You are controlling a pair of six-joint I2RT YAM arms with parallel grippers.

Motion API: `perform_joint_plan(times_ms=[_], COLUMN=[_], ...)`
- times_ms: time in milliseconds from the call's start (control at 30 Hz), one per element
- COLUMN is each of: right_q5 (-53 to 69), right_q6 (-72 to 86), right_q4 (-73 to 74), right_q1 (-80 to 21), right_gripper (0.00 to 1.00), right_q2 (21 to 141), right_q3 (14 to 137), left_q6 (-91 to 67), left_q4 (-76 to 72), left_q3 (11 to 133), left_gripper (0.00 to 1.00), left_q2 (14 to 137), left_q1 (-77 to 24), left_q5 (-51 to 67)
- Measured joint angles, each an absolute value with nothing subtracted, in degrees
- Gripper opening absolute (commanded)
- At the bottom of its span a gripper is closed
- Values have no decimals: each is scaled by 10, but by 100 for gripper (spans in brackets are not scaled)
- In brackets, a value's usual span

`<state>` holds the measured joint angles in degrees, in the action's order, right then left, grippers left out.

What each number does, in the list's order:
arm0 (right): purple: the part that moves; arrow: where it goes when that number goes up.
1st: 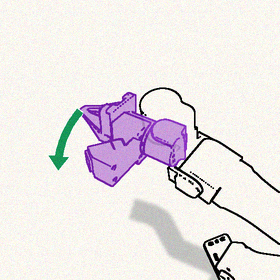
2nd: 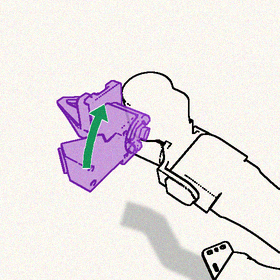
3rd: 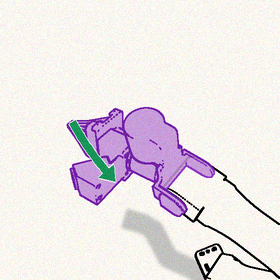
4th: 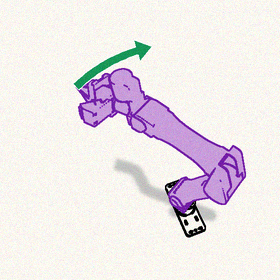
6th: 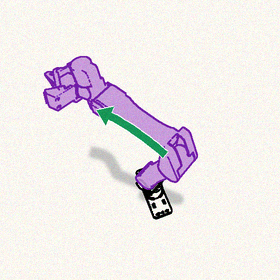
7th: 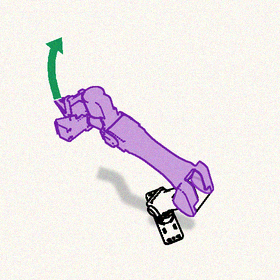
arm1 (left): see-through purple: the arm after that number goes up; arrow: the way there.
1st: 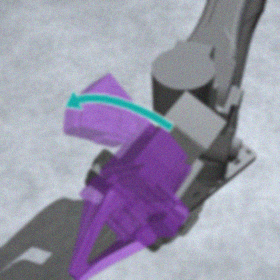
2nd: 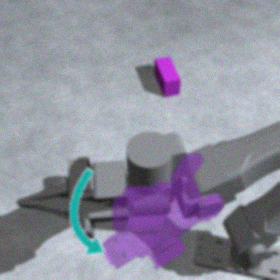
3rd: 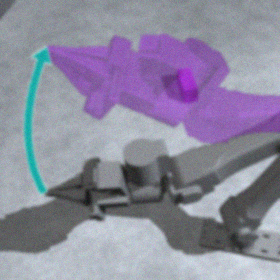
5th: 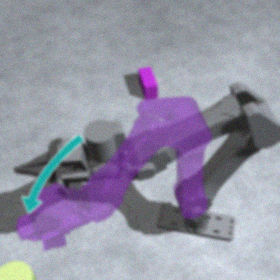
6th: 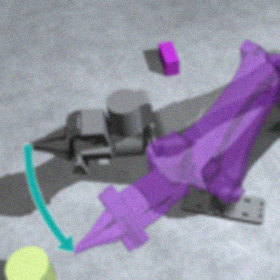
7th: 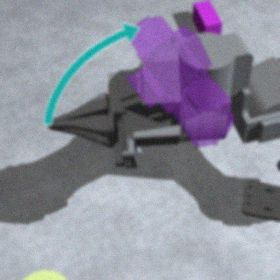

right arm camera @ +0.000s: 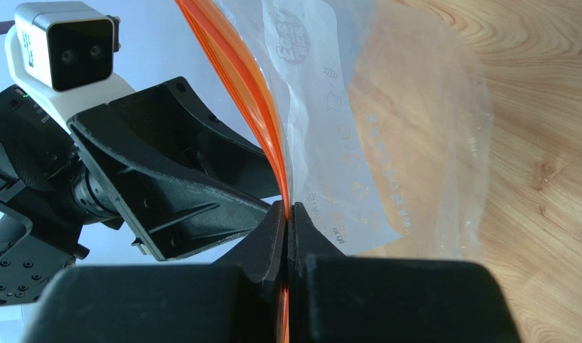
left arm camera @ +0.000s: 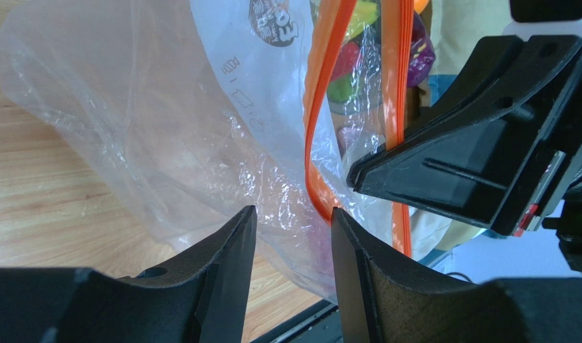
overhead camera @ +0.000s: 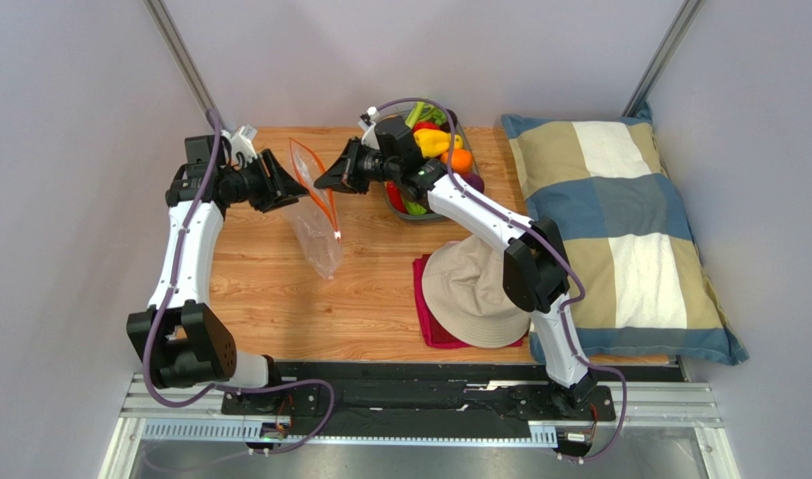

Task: Place the food in the zip-top bag and seal the zipper
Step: Open the zipper of the food storage bag.

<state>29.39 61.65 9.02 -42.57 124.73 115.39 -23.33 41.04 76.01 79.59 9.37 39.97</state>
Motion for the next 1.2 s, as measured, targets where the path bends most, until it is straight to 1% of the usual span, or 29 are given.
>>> perform_joint_plan(times_ms=[100,300,433,533,567,633,700,833,1000,1100,1133,1200], right_q5=[292,292,293,295,295,294,290,270,243,237,237,238], right_q6=[620,629,639,646,647,646,638,600,533,490,477,451], right_q4=[90,86,72,63,64,64,66,86,110,121,122,128], right_q1=[-425,-426,-426,-427,-427,-427,-427,-423,-413,-409,-408,-407], right_gripper=[0,0,0,0,0,0,0,0,0,0,9,21], right_q2=[1247,1247,1247,1247,1247,1247,1247,1247,1246,1246,1246,1246], right_q3=[1151,1150,1136,1115,1110,1098,1089,1079,1068,1068,1068,1069], left_q6=[-250,-273,-287,-296,-297,-293,-281,-232,-159,-129,-123,-116], left_q4=[392,359,350,344,343,347,359,430,538,562,572,583], left_q3=[760,751,738,738,738,738,739,752,792,804,804,803], left_gripper=[47,46,38,23,14,1,0,0,0,0,0,0], left_q2=[806,806,808,814,815,815,814,804,781,772,771,771], left_q1=[93,93,91,91,91,91,91,100,149,159,159,157], left_q5=[408,420,424,431,433,435,435,417,363,350,353,360])
